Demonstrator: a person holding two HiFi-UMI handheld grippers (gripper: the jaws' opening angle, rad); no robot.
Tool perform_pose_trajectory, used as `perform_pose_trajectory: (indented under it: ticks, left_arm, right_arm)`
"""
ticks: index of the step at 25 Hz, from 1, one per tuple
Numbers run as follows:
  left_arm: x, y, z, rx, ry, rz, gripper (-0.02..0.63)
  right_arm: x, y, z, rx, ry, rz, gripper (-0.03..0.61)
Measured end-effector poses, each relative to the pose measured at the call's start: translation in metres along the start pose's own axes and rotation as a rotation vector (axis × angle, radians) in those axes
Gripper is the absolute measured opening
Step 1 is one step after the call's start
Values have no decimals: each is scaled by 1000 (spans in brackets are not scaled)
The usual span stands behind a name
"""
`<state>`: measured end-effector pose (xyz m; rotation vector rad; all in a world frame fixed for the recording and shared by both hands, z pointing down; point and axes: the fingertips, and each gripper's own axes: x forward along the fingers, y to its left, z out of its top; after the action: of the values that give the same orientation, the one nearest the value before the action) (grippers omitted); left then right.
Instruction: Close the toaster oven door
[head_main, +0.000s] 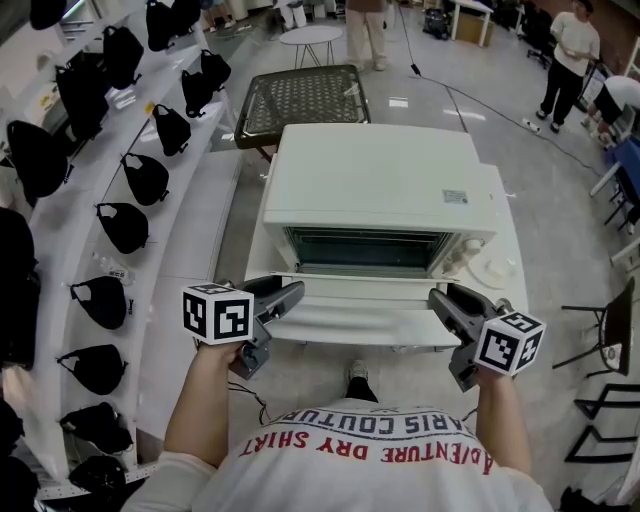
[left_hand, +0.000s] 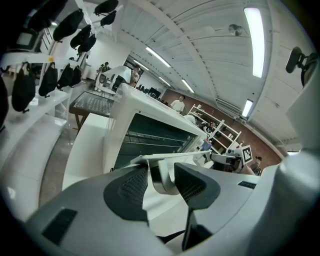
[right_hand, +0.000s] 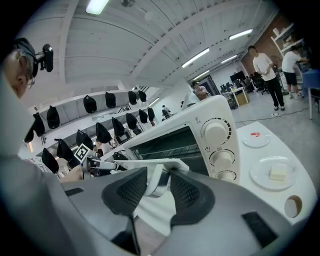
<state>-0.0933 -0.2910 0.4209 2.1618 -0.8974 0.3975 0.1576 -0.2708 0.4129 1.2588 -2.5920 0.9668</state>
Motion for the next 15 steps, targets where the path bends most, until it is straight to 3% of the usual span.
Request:
perform_pose_trajectory:
  ticks: [5, 15]
  left_arm:
    - [1, 2, 5, -2, 2, 17, 175]
    - [6, 6, 28, -43, -65, 32, 175]
  right_arm:
    - [2, -1, 4, -31, 18, -39, 150]
    - [11, -9, 25, 11, -12, -34, 150]
